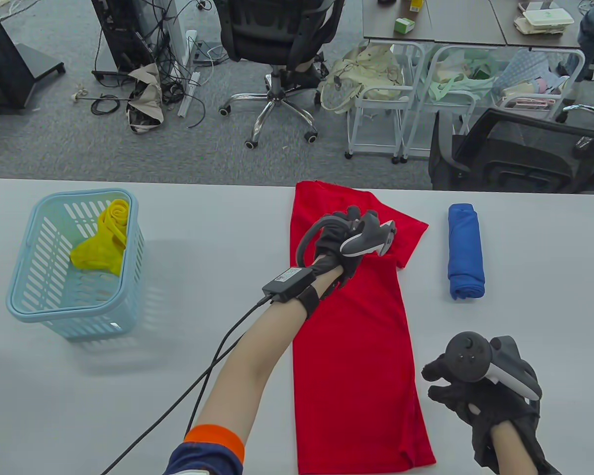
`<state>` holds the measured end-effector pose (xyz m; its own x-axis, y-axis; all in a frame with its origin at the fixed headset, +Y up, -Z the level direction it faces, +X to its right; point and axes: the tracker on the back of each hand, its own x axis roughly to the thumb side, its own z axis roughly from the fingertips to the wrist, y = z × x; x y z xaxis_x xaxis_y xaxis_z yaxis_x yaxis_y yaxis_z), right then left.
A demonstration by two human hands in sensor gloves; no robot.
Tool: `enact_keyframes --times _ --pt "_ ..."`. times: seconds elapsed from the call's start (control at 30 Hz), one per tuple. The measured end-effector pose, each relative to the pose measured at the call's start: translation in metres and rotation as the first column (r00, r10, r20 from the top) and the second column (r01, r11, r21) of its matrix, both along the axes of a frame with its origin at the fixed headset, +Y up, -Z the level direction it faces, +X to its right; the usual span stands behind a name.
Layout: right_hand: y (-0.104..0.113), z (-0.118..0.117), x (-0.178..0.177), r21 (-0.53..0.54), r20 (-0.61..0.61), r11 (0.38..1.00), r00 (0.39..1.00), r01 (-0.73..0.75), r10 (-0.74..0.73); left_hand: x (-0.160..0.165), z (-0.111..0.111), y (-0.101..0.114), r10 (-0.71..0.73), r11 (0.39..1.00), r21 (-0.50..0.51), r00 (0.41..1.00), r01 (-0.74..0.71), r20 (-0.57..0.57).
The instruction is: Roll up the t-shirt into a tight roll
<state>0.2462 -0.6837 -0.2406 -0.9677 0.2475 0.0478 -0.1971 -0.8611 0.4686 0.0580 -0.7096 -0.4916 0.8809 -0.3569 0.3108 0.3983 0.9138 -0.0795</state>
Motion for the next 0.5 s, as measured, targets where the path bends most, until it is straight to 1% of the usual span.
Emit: enact_keyframes --times 0.07,0.1,0.17,0.2,0.23,0.27,0.33,0.37,0.43,0.47,0.5 --pt "-0.008 -0.013 -0.010 -0.030 -0.004 0.999 1.000 0.028 -0.028 -0.020 0.011 -0.005 -0.006 0.998 -0.055 1.000 0.007 0.015" --pt "-0.014 -0.021 -0.017 -0.040 -0.008 0.999 0.999 0.034 -0.034 -0.031 0.018 -0.011 0.001 0.995 -0.095 0.999 0.002 0.032" --pt "-0.022 -0.033 -0.028 -0.059 -0.020 0.998 0.999 0.028 -0.029 -0.050 0.032 -0.023 0.015 0.978 -0.207 0.998 -0.003 0.058" --pt "-0.028 -0.041 -0.035 -0.077 -0.028 0.997 0.999 0.020 -0.022 -0.059 0.041 -0.032 0.020 0.957 -0.290 0.998 -0.003 0.056" --pt "-0.032 -0.046 -0.039 -0.088 -0.035 0.996 0.999 0.018 -0.021 -0.065 0.048 -0.039 0.022 0.936 -0.352 0.998 -0.001 0.055" --pt "-0.039 -0.053 -0.046 -0.104 -0.046 0.994 0.999 0.015 -0.020 -0.074 0.058 -0.050 0.024 0.903 -0.429 0.998 0.000 0.052" --pt "-0.050 -0.064 -0.057 -0.121 -0.066 0.993 0.997 0.018 -0.027 -0.088 0.077 -0.067 0.006 0.857 -0.514 0.998 0.024 0.056" --pt "-0.055 -0.068 -0.061 -0.126 -0.075 0.992 0.997 0.020 -0.030 -0.095 0.085 -0.074 -0.026 0.858 -0.509 0.997 0.061 0.076" --pt "-0.063 -0.073 -0.068 -0.141 -0.087 0.990 0.996 0.001 -0.013 -0.105 0.097 -0.082 -0.079 0.885 -0.448 0.989 0.126 0.123" --pt "-0.069 -0.073 -0.073 -0.142 -0.095 0.990 0.995 -0.017 0.003 -0.113 0.103 -0.083 -0.069 0.893 -0.436 0.991 0.113 0.116" --pt "-0.075 -0.072 -0.077 -0.147 -0.109 0.988 0.994 -0.036 0.020 -0.119 0.106 -0.083 -0.051 0.890 -0.447 0.994 0.090 0.100"
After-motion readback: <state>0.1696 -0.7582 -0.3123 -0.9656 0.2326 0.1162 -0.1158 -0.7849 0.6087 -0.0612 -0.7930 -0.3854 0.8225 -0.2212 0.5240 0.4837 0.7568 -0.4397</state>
